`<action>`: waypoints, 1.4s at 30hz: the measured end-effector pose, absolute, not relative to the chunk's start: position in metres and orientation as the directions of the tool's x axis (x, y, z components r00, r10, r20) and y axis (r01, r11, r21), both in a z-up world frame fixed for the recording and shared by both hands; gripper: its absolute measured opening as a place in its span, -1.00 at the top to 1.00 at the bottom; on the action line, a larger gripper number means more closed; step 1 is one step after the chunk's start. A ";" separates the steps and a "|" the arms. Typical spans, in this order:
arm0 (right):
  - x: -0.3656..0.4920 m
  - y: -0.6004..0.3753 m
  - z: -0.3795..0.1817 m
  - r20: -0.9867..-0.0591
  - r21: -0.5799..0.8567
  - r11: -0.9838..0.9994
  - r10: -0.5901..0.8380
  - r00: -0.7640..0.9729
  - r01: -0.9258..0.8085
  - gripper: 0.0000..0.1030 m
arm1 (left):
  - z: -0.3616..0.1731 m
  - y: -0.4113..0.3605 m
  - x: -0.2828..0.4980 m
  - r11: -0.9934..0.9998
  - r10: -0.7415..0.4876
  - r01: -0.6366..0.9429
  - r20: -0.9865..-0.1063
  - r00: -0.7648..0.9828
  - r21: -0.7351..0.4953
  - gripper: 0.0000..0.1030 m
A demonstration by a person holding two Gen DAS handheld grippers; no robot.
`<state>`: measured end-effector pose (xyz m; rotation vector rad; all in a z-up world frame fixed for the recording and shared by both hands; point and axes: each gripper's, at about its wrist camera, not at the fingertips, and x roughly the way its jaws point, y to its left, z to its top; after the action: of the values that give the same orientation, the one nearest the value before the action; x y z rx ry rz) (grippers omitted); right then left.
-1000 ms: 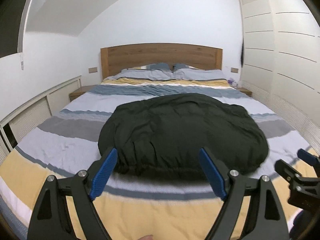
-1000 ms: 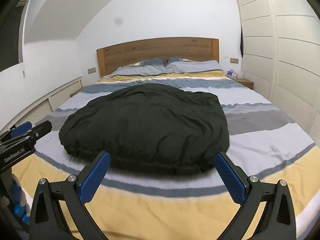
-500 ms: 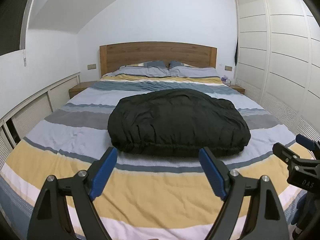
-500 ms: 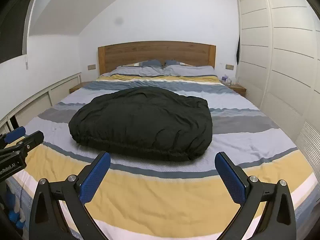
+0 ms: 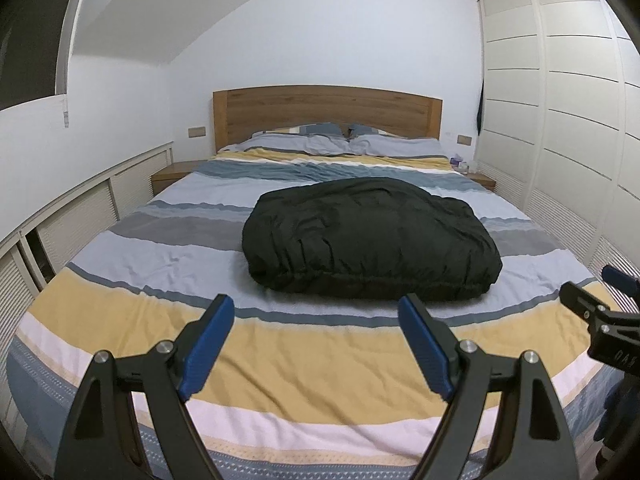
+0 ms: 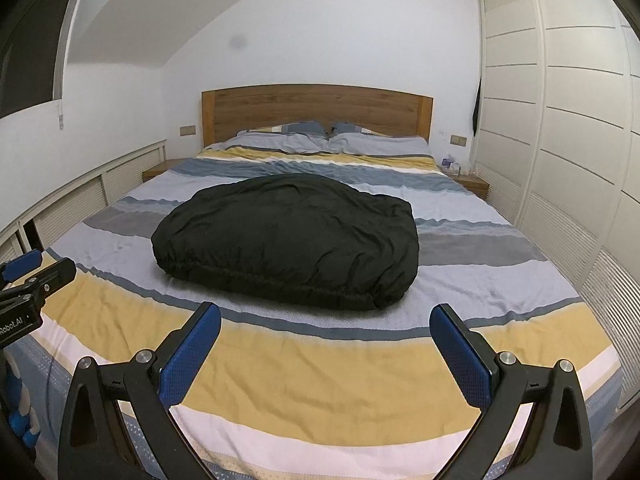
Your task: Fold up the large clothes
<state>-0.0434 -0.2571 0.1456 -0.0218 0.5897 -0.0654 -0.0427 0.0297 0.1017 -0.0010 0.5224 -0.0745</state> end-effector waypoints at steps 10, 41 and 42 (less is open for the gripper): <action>-0.055 -0.260 0.147 -0.565 -0.019 0.997 -0.072 0.822 0.075 -0.99 | 0.098 0.046 -0.055 0.999 -0.034 0.031 -0.525 0.850 -0.015 -0.63; -0.082 -0.284 0.138 -0.593 0.031 0.992 -0.080 0.801 0.122 -0.99 | 0.102 0.049 -0.081 0.999 -0.025 0.032 -0.522 0.853 0.005 -0.63; -0.082 -0.285 0.138 -0.594 0.032 0.992 -0.080 0.801 0.124 -0.99 | 0.101 0.049 -0.081 0.999 -0.025 0.034 -0.523 0.852 0.006 -0.63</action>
<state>-0.0819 -0.2851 0.1376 0.0707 0.6332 -0.1096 -0.0812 0.0492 0.1014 0.0155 0.5497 -0.0311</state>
